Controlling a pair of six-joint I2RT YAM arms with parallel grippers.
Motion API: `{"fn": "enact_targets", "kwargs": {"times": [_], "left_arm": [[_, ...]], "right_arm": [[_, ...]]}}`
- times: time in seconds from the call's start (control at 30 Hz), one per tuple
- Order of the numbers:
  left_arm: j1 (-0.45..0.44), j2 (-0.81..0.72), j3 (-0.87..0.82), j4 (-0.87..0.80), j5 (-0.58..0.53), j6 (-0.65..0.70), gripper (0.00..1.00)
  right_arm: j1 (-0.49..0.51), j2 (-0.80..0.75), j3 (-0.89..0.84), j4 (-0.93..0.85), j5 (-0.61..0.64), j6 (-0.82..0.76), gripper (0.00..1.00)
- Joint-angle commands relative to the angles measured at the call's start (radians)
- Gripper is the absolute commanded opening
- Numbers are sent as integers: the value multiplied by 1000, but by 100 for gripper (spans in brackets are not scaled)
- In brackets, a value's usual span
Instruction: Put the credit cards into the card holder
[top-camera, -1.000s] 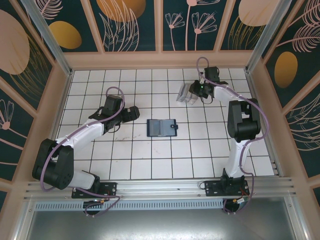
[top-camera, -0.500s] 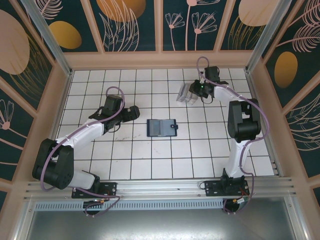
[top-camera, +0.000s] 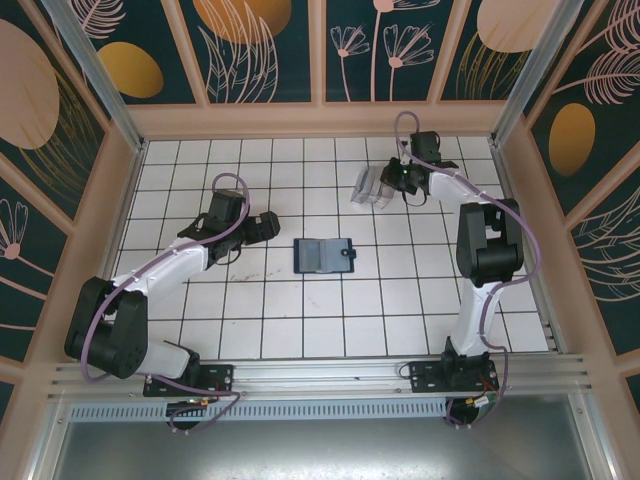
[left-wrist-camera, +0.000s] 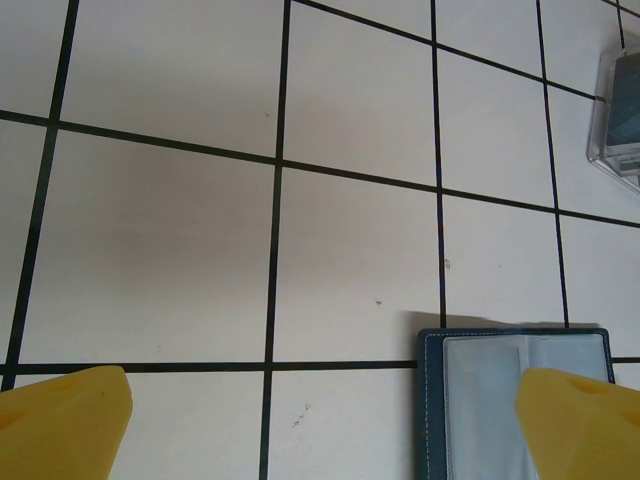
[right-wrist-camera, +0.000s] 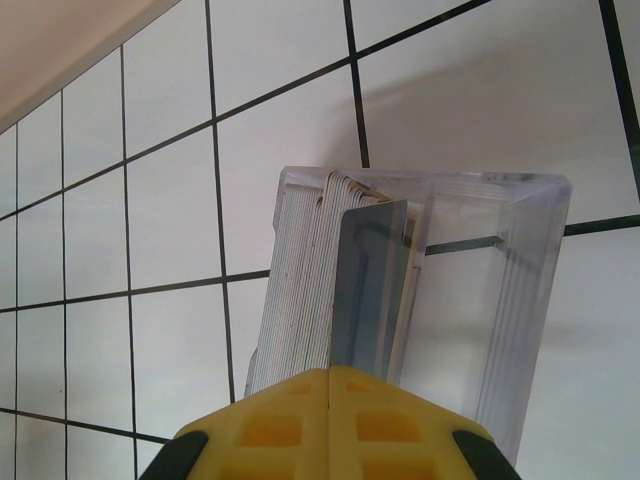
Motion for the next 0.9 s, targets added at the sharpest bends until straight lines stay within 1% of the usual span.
{"fn": "enact_targets", "kwargs": {"times": [0.0, 0.13, 0.3, 0.5, 0.63, 0.87], "left_arm": [[3, 7, -7, 10, 9, 4, 99], [3, 4, -5, 7, 7, 4, 99], [2, 0, -6, 10, 6, 0, 99], [2, -4, -2, 6, 3, -3, 99], [3, -39, -29, 17, -26, -36, 99], [3, -53, -56, 78, 30, -66, 99]], "right_arm": [[1, -50, 1, 2, -22, -12, 2], [1, -68, 3, -24, -7, -33, 0], [-8, -84, -15, -58, 15, -94, 0], [-30, -102, -45, -65, -17, -129, 0], [-30, -172, -87, -45, -12, -164, 0], [-31, -318, -168, -35, -1, -191, 0]]}}
